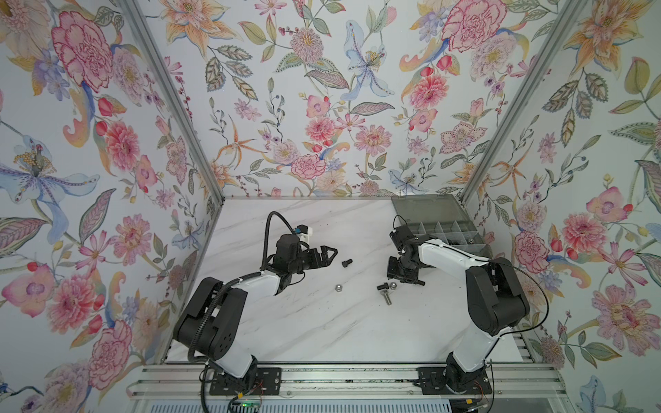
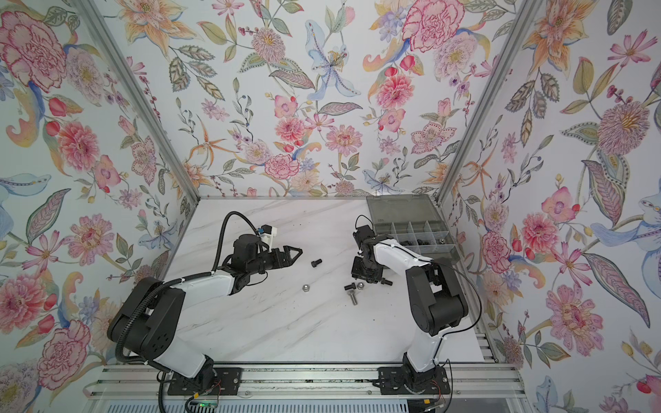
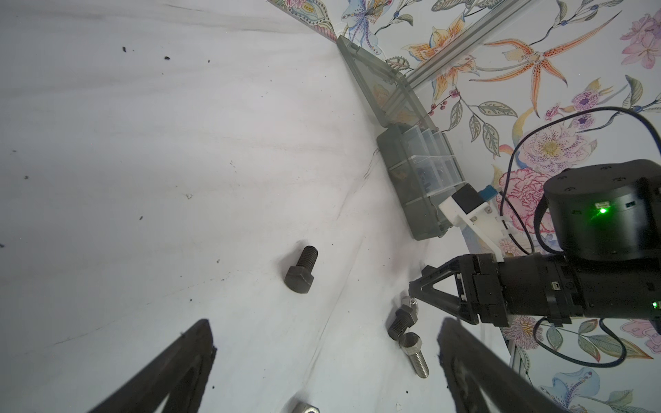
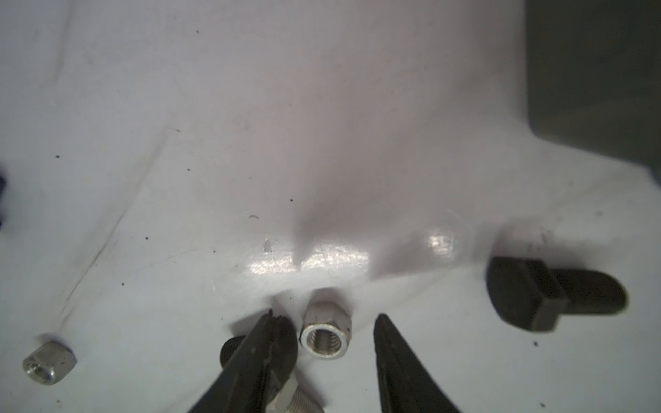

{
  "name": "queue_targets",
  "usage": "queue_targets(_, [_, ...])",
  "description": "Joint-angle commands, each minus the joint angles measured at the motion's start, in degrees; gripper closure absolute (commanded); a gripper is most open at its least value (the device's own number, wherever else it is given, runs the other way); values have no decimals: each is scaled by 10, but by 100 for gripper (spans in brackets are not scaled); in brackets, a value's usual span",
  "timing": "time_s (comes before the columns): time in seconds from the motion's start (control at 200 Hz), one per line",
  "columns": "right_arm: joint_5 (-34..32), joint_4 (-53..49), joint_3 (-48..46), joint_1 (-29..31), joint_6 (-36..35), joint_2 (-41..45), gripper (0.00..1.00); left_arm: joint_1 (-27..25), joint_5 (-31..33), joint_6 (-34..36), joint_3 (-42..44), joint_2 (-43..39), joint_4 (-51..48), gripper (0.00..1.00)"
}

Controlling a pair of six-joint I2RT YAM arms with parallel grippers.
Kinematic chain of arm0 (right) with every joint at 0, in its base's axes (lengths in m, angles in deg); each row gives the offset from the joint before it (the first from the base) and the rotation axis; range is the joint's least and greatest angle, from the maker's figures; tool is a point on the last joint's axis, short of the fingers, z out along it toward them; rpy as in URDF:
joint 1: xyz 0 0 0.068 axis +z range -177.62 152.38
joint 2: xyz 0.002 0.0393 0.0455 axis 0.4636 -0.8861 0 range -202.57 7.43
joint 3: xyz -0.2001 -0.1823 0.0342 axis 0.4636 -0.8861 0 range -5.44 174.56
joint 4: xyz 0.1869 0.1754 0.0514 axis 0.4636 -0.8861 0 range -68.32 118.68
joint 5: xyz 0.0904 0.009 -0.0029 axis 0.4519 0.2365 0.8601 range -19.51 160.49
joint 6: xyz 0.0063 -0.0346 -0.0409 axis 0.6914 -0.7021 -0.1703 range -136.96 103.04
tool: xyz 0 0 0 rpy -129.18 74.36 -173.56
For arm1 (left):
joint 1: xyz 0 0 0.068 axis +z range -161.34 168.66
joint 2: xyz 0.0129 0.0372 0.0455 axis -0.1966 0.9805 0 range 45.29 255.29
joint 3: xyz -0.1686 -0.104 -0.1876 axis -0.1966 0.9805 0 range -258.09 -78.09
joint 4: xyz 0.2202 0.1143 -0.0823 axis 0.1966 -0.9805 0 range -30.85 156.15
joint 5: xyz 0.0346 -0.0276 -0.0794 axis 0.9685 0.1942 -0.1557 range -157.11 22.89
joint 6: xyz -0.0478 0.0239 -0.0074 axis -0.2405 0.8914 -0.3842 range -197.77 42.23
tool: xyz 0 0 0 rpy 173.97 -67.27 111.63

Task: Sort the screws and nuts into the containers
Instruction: 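Move the open right gripper back over a silver hex nut on the table, then lower the right gripper around the silver hex nut and close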

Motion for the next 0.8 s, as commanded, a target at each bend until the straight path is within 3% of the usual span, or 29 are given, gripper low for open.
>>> queue_targets(0.0, [-15, 0, -7, 6, 9, -13, 52, -6, 3, 11, 2, -14, 4, 1])
queue_targets(0.796, [-15, 15, -46, 24, 21, -16, 57, -6, -1, 6, 2, -9, 8, 1])
